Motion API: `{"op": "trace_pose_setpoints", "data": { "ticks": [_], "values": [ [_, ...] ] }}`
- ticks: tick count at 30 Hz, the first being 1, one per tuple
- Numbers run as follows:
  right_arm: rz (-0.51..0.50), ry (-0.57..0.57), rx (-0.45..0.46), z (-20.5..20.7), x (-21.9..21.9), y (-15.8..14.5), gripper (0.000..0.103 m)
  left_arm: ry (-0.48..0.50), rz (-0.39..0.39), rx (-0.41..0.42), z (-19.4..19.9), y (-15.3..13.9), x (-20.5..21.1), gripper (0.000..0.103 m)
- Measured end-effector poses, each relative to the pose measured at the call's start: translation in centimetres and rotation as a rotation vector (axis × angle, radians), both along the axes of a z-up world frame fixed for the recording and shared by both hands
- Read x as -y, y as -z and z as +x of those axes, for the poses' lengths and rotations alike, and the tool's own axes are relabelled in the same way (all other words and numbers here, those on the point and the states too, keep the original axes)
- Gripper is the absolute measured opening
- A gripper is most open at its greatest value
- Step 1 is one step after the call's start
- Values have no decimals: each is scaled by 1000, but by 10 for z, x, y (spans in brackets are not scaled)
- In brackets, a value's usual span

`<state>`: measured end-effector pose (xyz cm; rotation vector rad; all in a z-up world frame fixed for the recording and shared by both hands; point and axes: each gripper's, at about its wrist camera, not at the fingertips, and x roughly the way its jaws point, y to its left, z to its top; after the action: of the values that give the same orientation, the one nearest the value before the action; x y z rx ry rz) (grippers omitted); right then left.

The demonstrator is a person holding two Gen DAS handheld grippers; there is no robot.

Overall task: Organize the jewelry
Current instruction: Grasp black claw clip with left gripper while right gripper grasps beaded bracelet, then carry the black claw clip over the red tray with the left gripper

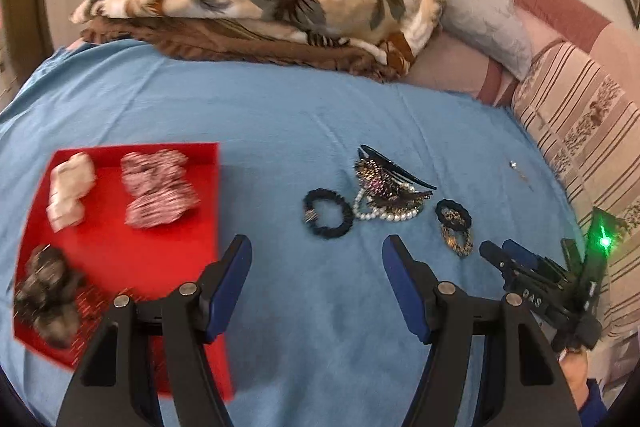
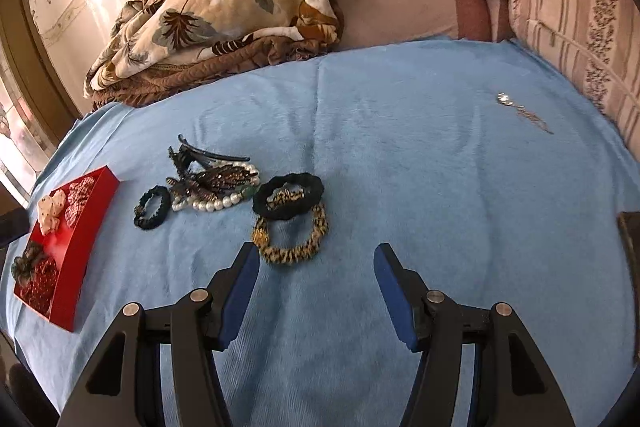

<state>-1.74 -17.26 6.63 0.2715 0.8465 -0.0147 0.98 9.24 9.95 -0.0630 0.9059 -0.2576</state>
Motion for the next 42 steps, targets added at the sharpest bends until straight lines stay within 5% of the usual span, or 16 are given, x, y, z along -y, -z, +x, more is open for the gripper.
{"op": "trace_pose_setpoints", "data": {
  "ticks": [10, 14, 17, 20, 21, 23, 32, 36, 42],
  "values": [
    [78, -22, -35, 26, 10, 22, 49, 31, -51, -118, 86, 42, 57, 67],
    [87, -27, -40, 32, 11, 26, 43, 36, -13, -140, 103, 54, 73, 65],
    [81, -31, -43, 36, 10, 29, 38, 56, 7, -159, 108, 63, 81, 48],
    [78, -33, -39, 41, 8, 30, 36, 76, -12, -172, 109, 70, 86, 19],
    [81, -29, -40, 43, 9, 31, 32, 79, -12, -166, 108, 70, 88, 17],
    [104, -34, -50, 47, 10, 34, 9, 94, 3, -144, 102, 69, 93, 17],
    [166, -52, -70, 29, 8, 28, 8, 221, 9, -123, 32, 47, 97, 11],
    [191, -46, -74, 1, 3, 20, 8, 263, -48, -136, -13, 38, 79, 11],
    [109, -40, -8, -53, -18, -7, 8, 289, -37, -82, -84, 20, 46, 11]
  ]
}}
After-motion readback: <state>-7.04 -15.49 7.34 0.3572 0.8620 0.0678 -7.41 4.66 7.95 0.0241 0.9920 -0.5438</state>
